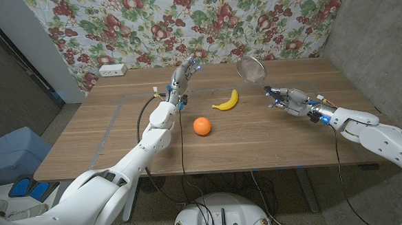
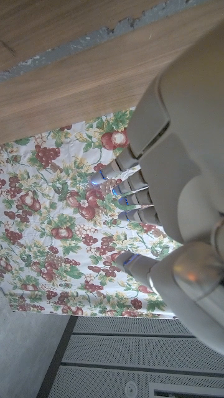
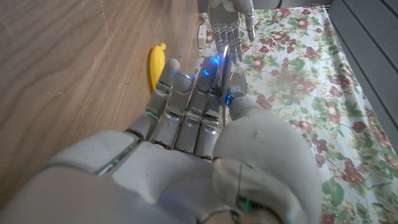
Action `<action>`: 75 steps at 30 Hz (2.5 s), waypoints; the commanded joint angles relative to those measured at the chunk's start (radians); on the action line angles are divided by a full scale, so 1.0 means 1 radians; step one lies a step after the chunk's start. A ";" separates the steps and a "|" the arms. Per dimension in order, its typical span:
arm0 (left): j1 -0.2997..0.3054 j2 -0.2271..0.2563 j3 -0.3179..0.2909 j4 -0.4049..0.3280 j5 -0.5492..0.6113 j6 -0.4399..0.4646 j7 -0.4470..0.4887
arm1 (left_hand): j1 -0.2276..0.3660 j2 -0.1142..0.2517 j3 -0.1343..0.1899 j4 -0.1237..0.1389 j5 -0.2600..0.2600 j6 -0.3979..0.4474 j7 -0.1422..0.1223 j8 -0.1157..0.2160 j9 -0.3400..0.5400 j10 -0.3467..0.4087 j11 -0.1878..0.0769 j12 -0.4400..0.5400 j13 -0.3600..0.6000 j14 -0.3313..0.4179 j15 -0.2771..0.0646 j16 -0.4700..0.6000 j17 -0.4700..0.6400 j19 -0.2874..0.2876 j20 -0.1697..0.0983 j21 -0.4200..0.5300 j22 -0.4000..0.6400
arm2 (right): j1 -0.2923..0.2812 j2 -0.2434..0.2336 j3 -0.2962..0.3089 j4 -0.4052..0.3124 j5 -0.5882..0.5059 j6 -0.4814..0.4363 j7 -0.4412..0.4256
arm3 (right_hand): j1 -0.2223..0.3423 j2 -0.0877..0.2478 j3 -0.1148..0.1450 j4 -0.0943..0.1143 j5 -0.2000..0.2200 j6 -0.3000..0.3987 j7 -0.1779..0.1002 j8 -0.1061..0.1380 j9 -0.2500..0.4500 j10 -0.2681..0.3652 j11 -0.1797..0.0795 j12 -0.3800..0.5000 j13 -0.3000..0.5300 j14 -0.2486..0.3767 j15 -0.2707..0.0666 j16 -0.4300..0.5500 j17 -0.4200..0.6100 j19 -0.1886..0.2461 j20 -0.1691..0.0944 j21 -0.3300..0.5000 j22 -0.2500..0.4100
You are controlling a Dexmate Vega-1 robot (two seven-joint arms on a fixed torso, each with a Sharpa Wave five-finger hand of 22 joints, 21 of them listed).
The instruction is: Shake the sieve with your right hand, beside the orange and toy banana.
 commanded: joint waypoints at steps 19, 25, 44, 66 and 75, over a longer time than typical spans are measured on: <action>0.007 0.004 -0.003 -0.013 -0.002 0.001 0.004 | -0.015 0.001 0.015 -0.002 0.001 0.001 0.009 0.006 0.000 0.000 0.003 0.006 0.001 -0.007 -0.001 0.006 -0.002 0.010 0.002 -0.006 0.003 | 0.106 -0.113 -0.094 -0.047 -0.024 -0.185 -0.074 | 0.013 0.015 0.036 -0.027 0.000 0.012 0.018 -0.004 0.002 0.030 -0.032 0.000 0.001 0.010 -0.092 -0.001 0.000 0.006 -0.050 0.013 0.002; 0.008 0.004 -0.003 -0.013 0.000 -0.001 0.008 | -0.016 0.001 0.016 -0.003 0.001 0.001 0.010 0.006 0.000 0.000 0.004 0.006 0.001 -0.007 -0.001 0.006 -0.002 0.010 0.001 -0.007 0.003 | 0.067 -0.079 -0.063 -0.035 -0.017 -0.090 -0.069 | 0.012 0.014 0.036 -0.027 -0.001 0.012 0.018 -0.005 0.004 0.029 -0.033 0.001 0.004 0.010 -0.091 -0.001 0.000 0.006 -0.052 0.014 0.002; 0.000 -0.004 -0.003 0.004 0.000 -0.008 0.005 | -0.020 0.001 0.021 -0.004 0.001 0.001 0.010 0.006 0.000 -0.001 0.004 0.006 0.001 -0.007 -0.001 0.006 -0.002 0.010 0.002 -0.010 0.003 | -0.047 0.091 0.029 0.014 0.011 0.221 -0.022 | 0.001 0.010 0.033 -0.023 0.000 0.017 0.007 -0.006 0.007 0.023 -0.037 0.001 0.008 0.001 -0.091 -0.007 0.000 -0.002 -0.060 0.013 0.001; -0.002 -0.005 -0.002 0.005 0.001 -0.007 0.006 | -0.024 0.000 0.027 -0.006 0.001 0.001 0.009 0.007 0.000 -0.001 0.004 0.006 0.001 -0.006 -0.002 0.006 -0.002 0.012 0.002 -0.014 0.003 | -0.045 0.138 0.047 0.058 0.045 0.267 0.091 | -0.005 0.008 0.032 -0.024 0.003 0.024 0.005 -0.006 0.006 0.029 -0.037 -0.001 0.005 0.003 -0.092 -0.010 0.000 -0.002 -0.063 0.014 0.001; 0.003 -0.001 -0.002 -0.004 0.004 -0.005 0.010 | -0.026 -0.001 0.029 -0.006 0.001 0.001 0.009 0.007 0.000 -0.001 0.005 0.006 0.001 -0.006 -0.002 0.006 -0.002 0.013 0.002 -0.015 0.003 | -0.057 0.092 0.045 0.016 0.011 0.222 0.021 | -0.005 0.008 0.033 -0.025 0.004 0.023 0.003 -0.007 0.007 0.028 -0.038 0.001 0.009 0.004 -0.092 -0.010 0.000 -0.001 -0.063 0.014 0.001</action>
